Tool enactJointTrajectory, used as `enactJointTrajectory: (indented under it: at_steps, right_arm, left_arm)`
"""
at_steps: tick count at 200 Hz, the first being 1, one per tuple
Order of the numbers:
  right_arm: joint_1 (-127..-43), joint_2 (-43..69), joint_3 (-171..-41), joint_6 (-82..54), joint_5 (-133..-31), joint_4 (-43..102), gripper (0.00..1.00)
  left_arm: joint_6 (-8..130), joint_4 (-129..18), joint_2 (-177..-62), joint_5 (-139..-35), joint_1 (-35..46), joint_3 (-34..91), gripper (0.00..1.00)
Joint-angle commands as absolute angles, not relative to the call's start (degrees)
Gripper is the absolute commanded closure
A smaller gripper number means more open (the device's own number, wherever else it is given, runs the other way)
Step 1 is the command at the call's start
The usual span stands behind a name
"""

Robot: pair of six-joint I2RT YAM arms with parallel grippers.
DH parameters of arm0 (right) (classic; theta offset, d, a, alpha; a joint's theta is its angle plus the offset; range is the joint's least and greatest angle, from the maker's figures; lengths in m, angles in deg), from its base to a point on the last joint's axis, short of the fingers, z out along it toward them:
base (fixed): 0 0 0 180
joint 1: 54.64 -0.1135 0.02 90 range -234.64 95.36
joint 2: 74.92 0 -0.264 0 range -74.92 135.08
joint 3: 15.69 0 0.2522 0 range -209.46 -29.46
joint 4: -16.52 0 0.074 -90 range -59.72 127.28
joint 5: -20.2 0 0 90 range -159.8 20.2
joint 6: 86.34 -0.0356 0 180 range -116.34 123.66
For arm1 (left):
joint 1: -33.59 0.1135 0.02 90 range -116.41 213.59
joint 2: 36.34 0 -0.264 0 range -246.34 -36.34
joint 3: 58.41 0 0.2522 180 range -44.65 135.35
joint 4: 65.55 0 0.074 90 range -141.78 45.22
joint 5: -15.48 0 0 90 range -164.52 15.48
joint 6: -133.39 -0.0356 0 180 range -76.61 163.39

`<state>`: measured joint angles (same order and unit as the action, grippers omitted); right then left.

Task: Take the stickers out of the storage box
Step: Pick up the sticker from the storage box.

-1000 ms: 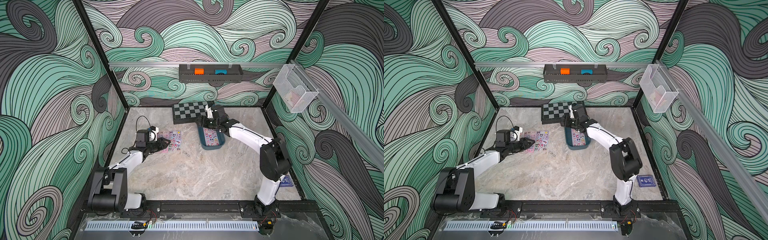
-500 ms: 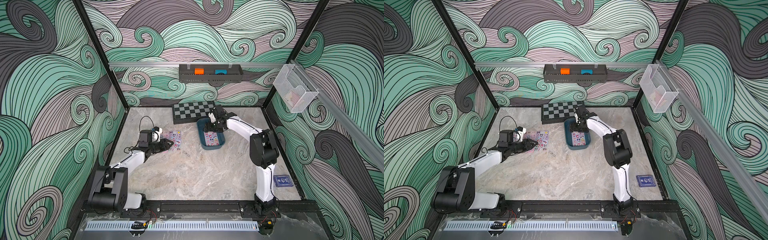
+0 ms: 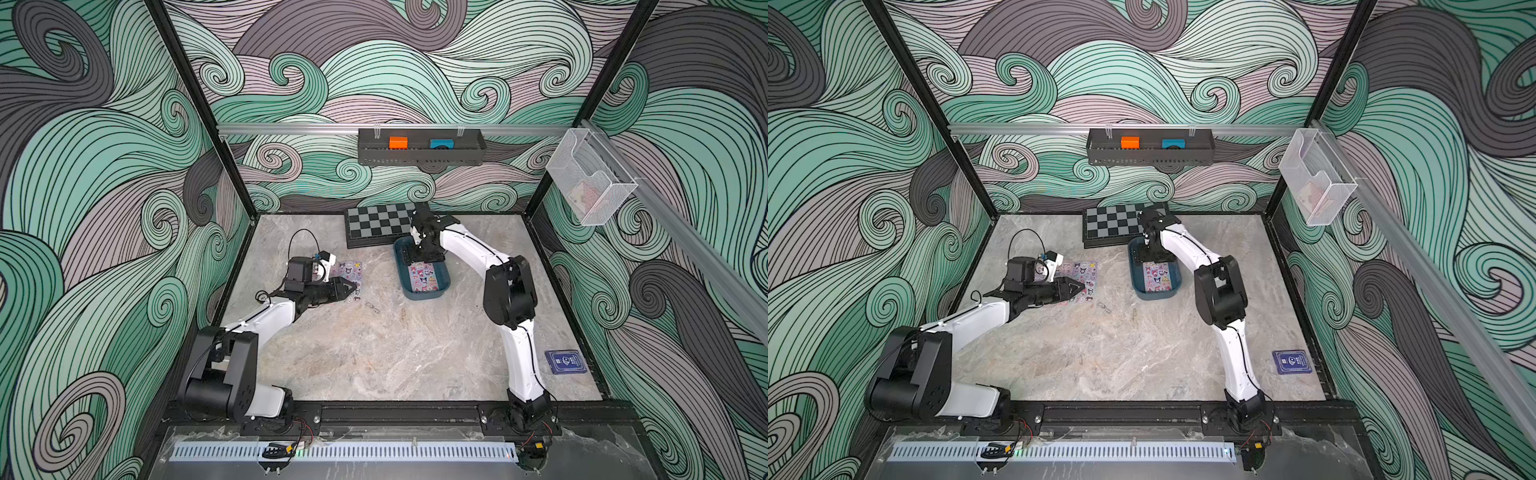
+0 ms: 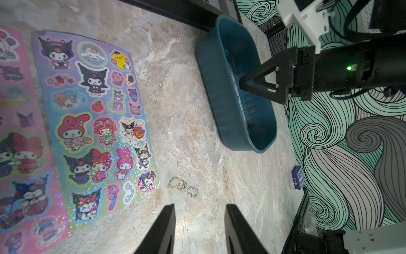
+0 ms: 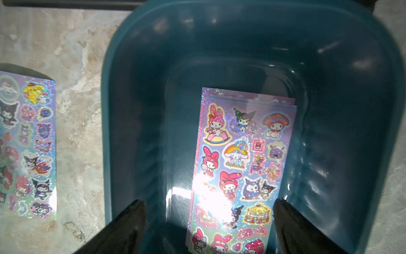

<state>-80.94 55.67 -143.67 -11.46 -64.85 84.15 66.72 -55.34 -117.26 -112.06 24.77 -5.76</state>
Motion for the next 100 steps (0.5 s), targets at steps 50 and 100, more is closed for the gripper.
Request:
enactJointTrajectory:
  at_steps: [50,100]
  right_arm:
    - [-80.0,58.1,-143.2,-13.5,-59.8,89.0,0.01]
    - [-79.7,62.3,-144.0,-13.7,-63.1,88.9,0.01]
  left_arm:
    - [65.2,-54.5,-117.4,-113.4,24.3,-3.9,0.58]
    - [64.9,-54.3,-117.0,-113.4,24.2,-3.9,0.58]
